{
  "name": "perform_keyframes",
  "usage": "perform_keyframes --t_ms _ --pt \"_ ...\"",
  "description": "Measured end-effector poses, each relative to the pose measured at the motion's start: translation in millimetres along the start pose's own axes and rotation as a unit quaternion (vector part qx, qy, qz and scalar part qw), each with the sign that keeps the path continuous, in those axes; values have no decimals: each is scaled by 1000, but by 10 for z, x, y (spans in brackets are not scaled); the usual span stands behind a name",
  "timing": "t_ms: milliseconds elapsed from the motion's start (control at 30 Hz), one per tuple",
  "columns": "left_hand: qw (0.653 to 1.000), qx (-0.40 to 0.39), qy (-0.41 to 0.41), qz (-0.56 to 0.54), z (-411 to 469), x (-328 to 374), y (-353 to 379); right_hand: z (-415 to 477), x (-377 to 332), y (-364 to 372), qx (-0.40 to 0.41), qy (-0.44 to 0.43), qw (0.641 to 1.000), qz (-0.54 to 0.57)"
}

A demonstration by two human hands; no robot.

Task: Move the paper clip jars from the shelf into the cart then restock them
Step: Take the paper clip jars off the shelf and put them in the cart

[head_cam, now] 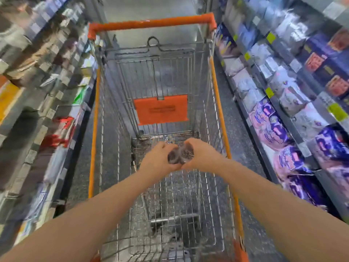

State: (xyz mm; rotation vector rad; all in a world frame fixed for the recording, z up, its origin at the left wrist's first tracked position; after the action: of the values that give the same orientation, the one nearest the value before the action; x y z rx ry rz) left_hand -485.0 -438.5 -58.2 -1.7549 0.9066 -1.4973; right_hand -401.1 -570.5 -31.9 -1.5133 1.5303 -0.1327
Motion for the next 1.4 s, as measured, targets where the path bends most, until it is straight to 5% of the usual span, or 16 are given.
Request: perform_keyframes --t_ms 167,367,500,700,1067,1400 --pt "999 -33 -30 6 81 -565 679 500 281 778 3 72 997 -11" --pt "978 -195 -67 4 -269 -962 1695 748 783 1805 -95 171 979 -63" --pt "975 -210 -73 7 -464 -1104 2107 848 991 2242 -137 224 961 -86" --pt "965 -247 -79 24 -532 -1277 2416 931 1188 2527 -106 213 964 -116" --pt "959 -271 -66 38 -605 -1356 2379 779 1243 2454 -125 207 966 -95" --pt "979 -187 -67 54 -691 -708 1598 201 728 1867 -47 159 986 5"
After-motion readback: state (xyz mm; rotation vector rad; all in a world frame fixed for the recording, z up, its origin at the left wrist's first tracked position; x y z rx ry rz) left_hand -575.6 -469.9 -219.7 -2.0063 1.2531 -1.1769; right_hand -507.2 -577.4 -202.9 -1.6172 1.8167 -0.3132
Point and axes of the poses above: each hand's wrist, its own z-axis towards the middle knuckle, its own y-axis out of the palm, x = y × z, the point moved 1 cm from there along z, towards the middle knuckle, and after that the axes turned 14 degrees about y, right-handed, at the moved point
